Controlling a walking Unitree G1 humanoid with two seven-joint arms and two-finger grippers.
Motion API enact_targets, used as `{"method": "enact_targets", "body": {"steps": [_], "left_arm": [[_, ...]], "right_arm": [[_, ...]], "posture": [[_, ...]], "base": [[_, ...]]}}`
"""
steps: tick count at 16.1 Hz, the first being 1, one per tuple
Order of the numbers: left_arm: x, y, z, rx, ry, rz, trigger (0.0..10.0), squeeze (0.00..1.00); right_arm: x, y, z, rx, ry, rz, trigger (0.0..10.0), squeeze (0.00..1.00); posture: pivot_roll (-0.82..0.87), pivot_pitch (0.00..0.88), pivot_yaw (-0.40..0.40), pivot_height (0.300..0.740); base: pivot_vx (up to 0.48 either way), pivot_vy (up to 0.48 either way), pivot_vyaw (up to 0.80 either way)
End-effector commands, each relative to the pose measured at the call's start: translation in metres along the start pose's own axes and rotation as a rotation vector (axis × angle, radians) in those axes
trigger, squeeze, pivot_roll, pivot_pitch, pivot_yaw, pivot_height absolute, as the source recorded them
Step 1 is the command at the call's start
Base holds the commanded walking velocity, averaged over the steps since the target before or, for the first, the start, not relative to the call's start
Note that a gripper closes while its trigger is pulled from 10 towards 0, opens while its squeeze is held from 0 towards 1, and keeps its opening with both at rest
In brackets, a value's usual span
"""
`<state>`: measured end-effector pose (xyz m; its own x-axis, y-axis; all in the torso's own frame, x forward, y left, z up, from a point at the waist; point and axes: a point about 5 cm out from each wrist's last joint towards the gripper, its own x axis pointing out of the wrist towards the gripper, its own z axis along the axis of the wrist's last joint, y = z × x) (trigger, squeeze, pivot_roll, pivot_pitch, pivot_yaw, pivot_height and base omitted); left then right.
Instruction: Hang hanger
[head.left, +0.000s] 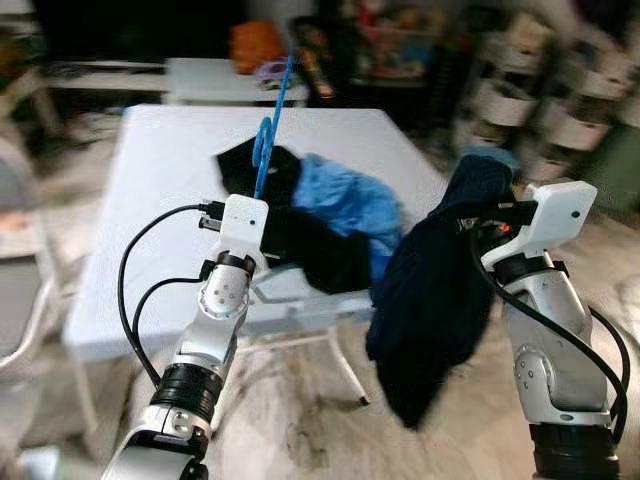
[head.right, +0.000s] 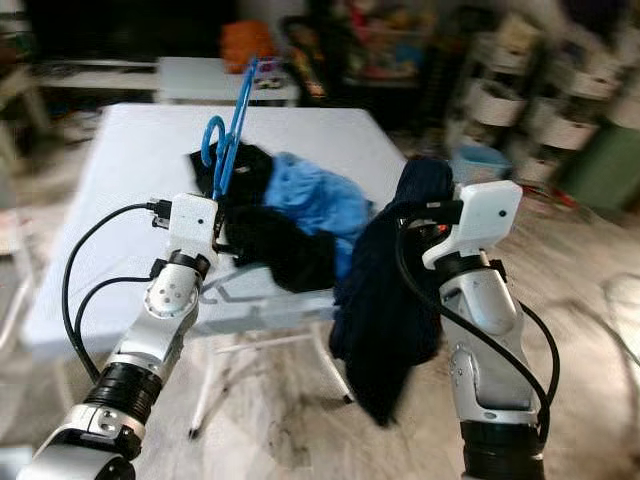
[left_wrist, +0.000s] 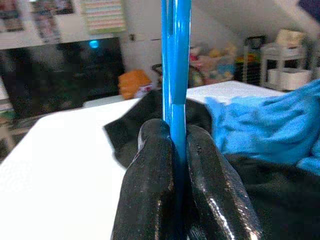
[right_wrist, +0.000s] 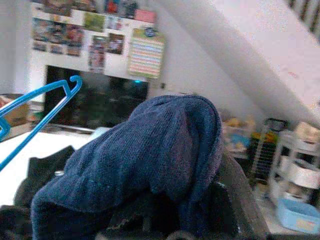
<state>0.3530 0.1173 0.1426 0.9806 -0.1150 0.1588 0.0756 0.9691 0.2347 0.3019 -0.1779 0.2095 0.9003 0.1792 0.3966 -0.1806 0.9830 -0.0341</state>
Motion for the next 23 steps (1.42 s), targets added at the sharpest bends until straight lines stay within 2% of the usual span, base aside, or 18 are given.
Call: {"method": "enact_targets", "body": {"steps": [1,7,11,13,15,16,17,18,19,20,21,23], "left_arm": [[-0.007,-0.001,-0.017,0.016,0.085,-0.001,10.0,0.00],[-0.009,-0.001,-0.018,0.015,0.088,-0.015,10.0,0.00],[-0.016,0.007,-0.017,0.035,0.063,0.006,10.0,0.00],[-0.021,0.013,-0.019,0.044,0.069,0.021,10.0,0.00],[-0.029,0.017,-0.022,0.049,0.083,0.043,10.0,0.00],[-0.030,0.017,-0.022,0.048,0.084,0.045,10.0,0.00],[-0.032,0.018,-0.022,0.049,0.087,0.050,10.0,0.00],[-0.036,0.019,-0.023,0.051,0.092,0.055,10.0,0.00],[-0.039,0.020,-0.023,0.053,0.098,0.061,10.0,0.00],[-0.041,0.021,-0.023,0.054,0.101,0.066,10.0,0.00],[-0.042,0.021,-0.023,0.054,0.102,0.069,10.0,0.00],[-0.045,0.024,-0.021,0.058,0.101,0.086,10.0,0.00]], "right_arm": [[0.001,-0.004,0.009,-0.004,-0.043,-0.004,10.0,0.00],[0.002,-0.003,0.010,0.025,-0.050,0.009,10.0,0.00],[0.021,-0.019,0.025,-0.015,-0.055,0.078,10.0,0.00],[0.038,-0.030,0.032,-0.020,-0.050,0.103,10.0,0.00],[0.078,-0.039,0.046,-0.028,-0.029,0.193,10.0,0.00],[0.085,-0.040,0.049,-0.052,-0.026,0.202,10.0,0.00],[0.106,-0.039,0.055,-0.082,-0.007,0.220,10.0,0.00],[0.127,-0.035,0.066,-0.074,0.010,0.228,10.0,0.00],[0.149,-0.027,0.086,-0.066,-0.006,0.205,10.0,0.00],[0.162,-0.020,0.107,-0.043,-0.041,0.186,10.0,0.00],[0.168,-0.017,0.118,-0.041,-0.068,0.171,10.0,0.00],[0.180,-0.009,0.174,-0.002,-0.228,0.150,10.0,0.00]], "posture": [[0.25,0.000,-0.111,0.740],[0.26,0.002,-0.113,0.740],[0.28,0.026,-0.137,0.740],[0.30,0.046,-0.154,0.740],[0.32,0.068,-0.170,0.740],[0.32,0.071,-0.172,0.740],[0.33,0.082,-0.180,0.740],[0.34,0.094,-0.188,0.740],[0.34,0.100,-0.193,0.740],[0.36,0.103,-0.199,0.740],[0.37,0.108,-0.204,0.740],[0.39,0.117,-0.208,0.740]], "base": [[0.000,0.000,0.78],[0.000,0.000,0.77],[0.000,0.000,0.74],[0.000,0.000,0.00],[0.000,0.000,0.00],[0.000,0.000,0.00],[0.000,0.000,0.00],[0.000,0.000,0.00],[0.000,0.000,0.00],[0.000,0.000,0.00],[0.000,0.000,0.00],[0.000,0.000,0.00]]}}
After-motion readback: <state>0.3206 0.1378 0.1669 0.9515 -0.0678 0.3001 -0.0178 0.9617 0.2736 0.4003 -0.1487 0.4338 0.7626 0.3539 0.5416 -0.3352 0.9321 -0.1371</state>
